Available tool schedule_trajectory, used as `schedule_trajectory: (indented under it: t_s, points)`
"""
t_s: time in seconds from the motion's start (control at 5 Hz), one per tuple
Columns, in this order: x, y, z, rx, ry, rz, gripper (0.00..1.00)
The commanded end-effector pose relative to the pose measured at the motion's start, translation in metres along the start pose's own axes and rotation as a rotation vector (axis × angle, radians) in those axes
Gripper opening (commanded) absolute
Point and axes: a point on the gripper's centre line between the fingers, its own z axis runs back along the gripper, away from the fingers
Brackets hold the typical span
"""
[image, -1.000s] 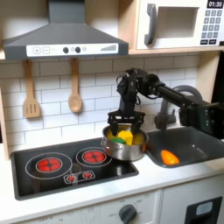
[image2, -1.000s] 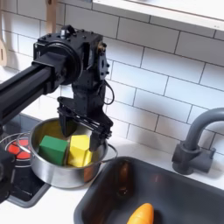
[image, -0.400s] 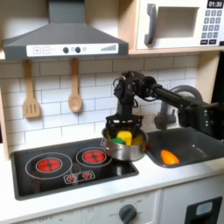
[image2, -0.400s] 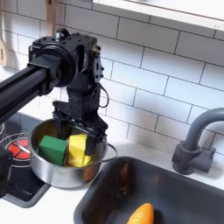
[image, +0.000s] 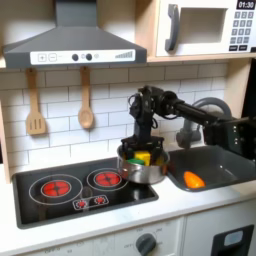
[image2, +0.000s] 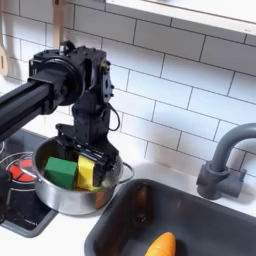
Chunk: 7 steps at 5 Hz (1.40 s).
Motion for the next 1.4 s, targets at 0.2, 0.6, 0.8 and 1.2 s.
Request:
schedule_trajectory:
  t_s: [0.2,0.6,0.8,1.2]
  points:
    - [-0.001,-0.001,0.002,-0.009,-0.013,0.005,0.00]
    - [-0.002,-0.005,0.017,-0.010,-0.053,-0.002,0.00]
    - [-0.001,-0.007,0.024,-0.010,-0.071,-0.008,0.00]
    - [-0.003,-0.004,0.041,-0.003,-0.106,0.004,0.00]
